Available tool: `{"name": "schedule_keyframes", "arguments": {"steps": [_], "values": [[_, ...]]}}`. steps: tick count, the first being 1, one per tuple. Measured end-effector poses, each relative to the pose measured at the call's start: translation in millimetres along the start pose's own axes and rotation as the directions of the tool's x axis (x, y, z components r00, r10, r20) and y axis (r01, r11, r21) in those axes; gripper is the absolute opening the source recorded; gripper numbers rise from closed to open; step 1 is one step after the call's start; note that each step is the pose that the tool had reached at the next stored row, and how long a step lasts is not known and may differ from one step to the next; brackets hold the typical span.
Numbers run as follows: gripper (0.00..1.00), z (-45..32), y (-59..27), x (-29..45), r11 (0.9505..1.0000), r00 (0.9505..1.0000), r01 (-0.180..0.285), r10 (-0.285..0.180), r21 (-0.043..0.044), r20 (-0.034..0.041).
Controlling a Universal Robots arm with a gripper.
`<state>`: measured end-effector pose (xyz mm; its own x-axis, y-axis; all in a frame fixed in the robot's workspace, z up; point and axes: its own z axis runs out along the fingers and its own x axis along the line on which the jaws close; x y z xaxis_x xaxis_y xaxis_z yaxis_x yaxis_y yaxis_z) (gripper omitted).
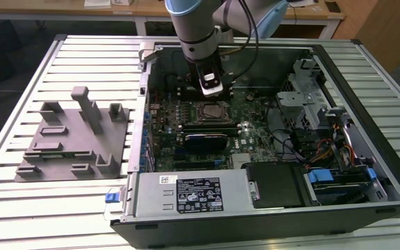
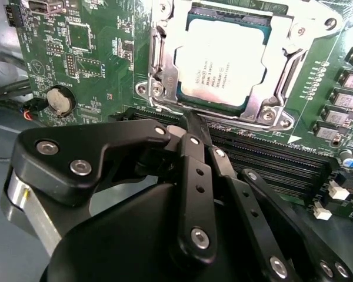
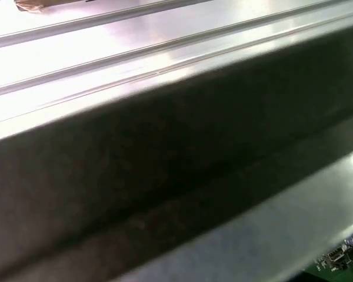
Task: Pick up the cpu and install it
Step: 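Install the first cpu locking lever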
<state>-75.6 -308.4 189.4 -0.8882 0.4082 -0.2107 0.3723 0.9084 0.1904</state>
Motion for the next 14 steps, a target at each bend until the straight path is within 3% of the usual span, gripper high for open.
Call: {"name": "schedule_keyframes", "arguments": {"steps": [5, 11, 14], "values": [[0.11, 0.3, 0.1, -0.2, 0.9998, 0.9999, -0.006, 0.006, -0.0201, -0.0084], [0.11, -0.5, 0.4, -0.5, 0.9996, 0.9999, -0.008, 0.007, -0.0259, -0.0103], [0.11, -4.9, 1.1, -1.4, 0.9997, 0.9999, -0.008, 0.007, -0.0251, -0.0103]]}}
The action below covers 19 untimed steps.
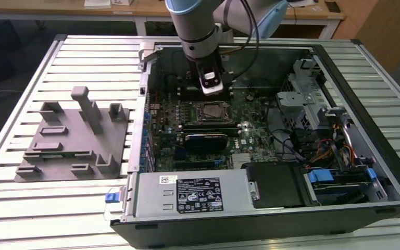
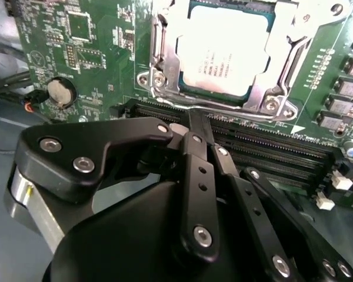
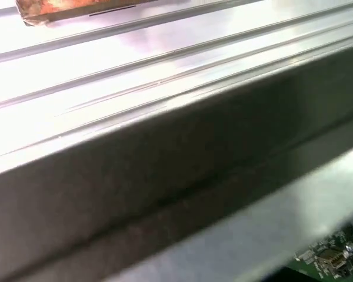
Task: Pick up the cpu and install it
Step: 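Install the first cpu locking lever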
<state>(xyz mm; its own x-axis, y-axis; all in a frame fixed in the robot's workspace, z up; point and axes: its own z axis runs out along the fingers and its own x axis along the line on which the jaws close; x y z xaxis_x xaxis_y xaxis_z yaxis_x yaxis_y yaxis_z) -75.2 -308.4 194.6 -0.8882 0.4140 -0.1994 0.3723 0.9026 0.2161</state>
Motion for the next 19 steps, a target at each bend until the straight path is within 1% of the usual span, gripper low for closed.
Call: {"name": "schedule_keyframes", "arguments": {"steps": [10, 12, 17, 18, 19], "values": [[0.11, -20.6, 4.6, -4.3, 1.0, 1.0, 0.0, 0.0, -0.0007, -0.0004], [0.11, -22.0, 4.9, -4.6, 1.0, 1.0, 0.0, 0.0, -0.0009, -0.0005], [0.11, -22.0, 4.9, -4.6, 1.0, 1.0, 0.0, 0.0, -0.0007, -0.0004], [0.11, -22.0, 4.9, -4.6, 1.0, 1.0, 0.0, 0.0, 0.0003, -0.0006], [0.11, -22.0, 4.6, -4.9, 1.0, 1.0, 0.001, -0.001, 0.0034, -0.0017]]}}
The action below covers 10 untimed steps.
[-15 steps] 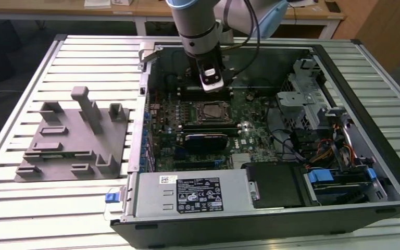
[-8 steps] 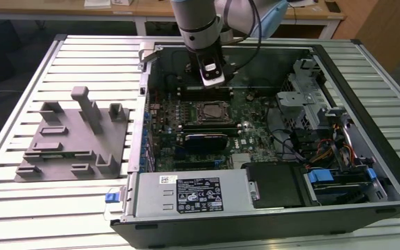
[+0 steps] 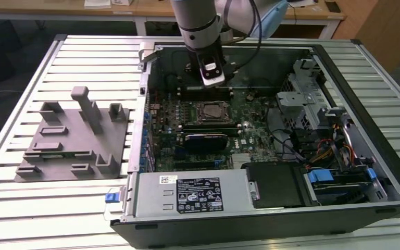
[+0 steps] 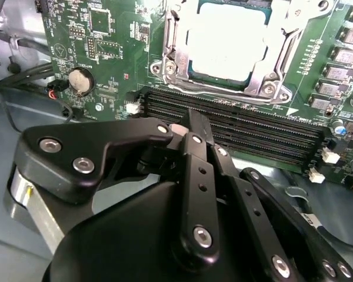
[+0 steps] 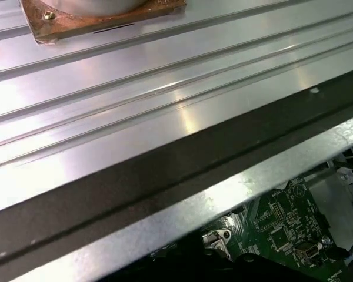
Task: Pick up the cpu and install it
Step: 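Install the first cpu locking lever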
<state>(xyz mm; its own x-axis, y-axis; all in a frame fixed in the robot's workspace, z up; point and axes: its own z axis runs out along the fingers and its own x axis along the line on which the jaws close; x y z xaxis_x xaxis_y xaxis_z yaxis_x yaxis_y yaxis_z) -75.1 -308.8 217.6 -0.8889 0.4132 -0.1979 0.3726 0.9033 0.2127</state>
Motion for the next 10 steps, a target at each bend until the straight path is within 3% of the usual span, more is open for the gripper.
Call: {"name": "schedule_keyframes", "arguments": {"steps": [4, 10], "values": [[0.11, -0.4, -3.7, -1.9, 0.9998, 1.0, 0.002, -0.002, 0.0192, -0.0074], [0.11, -1.7, -14.4, -6.8, 0.9994, 1.0, 0.005, -0.005, 0.0355, -0.0082]]}}
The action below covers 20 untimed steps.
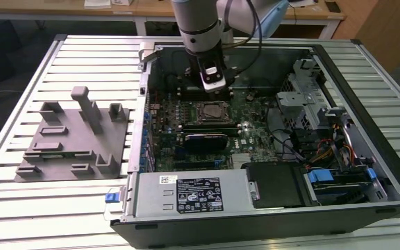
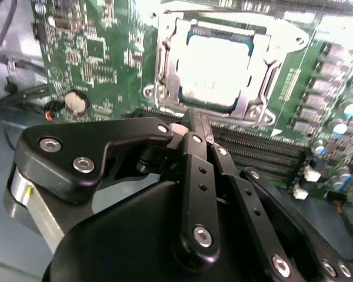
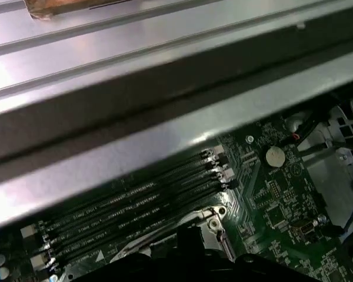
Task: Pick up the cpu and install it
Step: 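Install the first cpu locking lever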
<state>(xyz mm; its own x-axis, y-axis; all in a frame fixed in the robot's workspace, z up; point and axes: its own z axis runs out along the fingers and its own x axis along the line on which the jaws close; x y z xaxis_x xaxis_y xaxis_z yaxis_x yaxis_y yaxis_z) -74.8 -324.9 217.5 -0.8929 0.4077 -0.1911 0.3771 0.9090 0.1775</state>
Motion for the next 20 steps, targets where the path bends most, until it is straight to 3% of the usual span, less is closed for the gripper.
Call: {"name": "schedule_keyframes", "arguments": {"steps": [11, 12, 13, 18, 20], "values": [[0.11, -1.9, -20.8, -9.4, 0.9997, 1.0, 0.003, -0.003, 0.0231, -0.0064], [0.11, -1.9, -22.0, -10.2, 0.9996, 0.9999, 0.003, -0.002, 0.0276, -0.0142], [0.11, -1.7, -22.4, -10.8, 0.9994, 0.9996, 0.002, -0.001, 0.0341, -0.0284], [0.11, -0.6, -21.2, -14.3, 0.9975, 0.994, -0.001, 0.009, 0.0705, -0.1088], [0.11, -0.6, -21.2, -14.4, 0.9974, 0.9937, -0.001, 0.009, 0.0719, -0.1114]]}}
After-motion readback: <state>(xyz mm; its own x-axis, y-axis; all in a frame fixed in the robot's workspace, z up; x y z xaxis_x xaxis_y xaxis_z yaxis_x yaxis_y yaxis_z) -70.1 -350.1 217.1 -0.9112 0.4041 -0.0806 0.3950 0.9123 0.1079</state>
